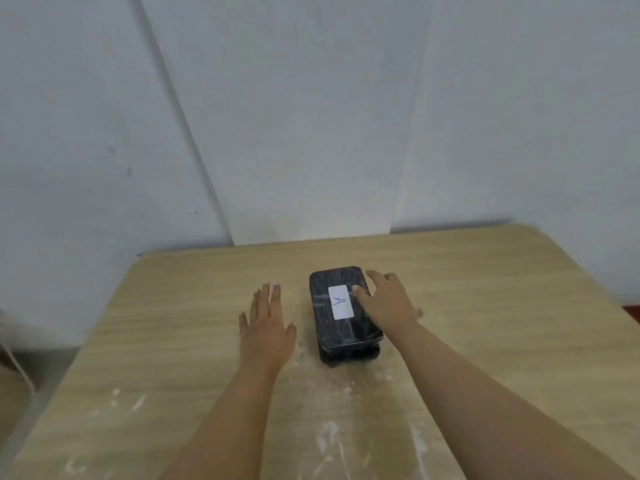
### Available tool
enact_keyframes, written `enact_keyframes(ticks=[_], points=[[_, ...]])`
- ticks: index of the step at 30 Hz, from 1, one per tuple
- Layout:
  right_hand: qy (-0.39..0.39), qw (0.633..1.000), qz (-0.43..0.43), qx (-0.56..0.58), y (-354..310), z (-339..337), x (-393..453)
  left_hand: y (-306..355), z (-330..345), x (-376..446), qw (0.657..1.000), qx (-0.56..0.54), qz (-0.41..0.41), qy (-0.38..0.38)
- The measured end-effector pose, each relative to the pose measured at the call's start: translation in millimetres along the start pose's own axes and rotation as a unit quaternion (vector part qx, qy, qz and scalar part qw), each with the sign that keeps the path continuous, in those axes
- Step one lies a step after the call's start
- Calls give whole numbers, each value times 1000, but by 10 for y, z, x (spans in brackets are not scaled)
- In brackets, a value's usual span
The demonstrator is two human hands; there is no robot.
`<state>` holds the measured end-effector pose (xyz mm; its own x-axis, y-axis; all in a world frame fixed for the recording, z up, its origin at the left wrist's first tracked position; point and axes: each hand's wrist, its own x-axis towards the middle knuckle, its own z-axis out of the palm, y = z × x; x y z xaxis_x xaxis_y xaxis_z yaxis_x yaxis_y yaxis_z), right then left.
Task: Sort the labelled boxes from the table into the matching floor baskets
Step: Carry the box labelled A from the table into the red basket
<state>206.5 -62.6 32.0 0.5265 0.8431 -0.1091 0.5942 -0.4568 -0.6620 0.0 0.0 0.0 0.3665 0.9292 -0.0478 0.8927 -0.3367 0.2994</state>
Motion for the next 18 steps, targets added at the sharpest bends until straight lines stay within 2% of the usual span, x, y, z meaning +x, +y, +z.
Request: enact_keyframes(ticks=[4, 8, 15, 18], points=[[-2, 996, 88, -6, 146, 270, 155, -38, 392, 98, 992, 8, -42, -115], [-10, 993, 112, -29, 217, 435, 234, -80, 628, 175, 979, 15, -86, -182], [-2, 994, 106, 1, 228, 441, 252, -98, 643, 215, 969, 15, -106, -223], [14, 992, 91, 83, 137, 309, 170, -60, 465, 267, 966, -106, -126, -199]])
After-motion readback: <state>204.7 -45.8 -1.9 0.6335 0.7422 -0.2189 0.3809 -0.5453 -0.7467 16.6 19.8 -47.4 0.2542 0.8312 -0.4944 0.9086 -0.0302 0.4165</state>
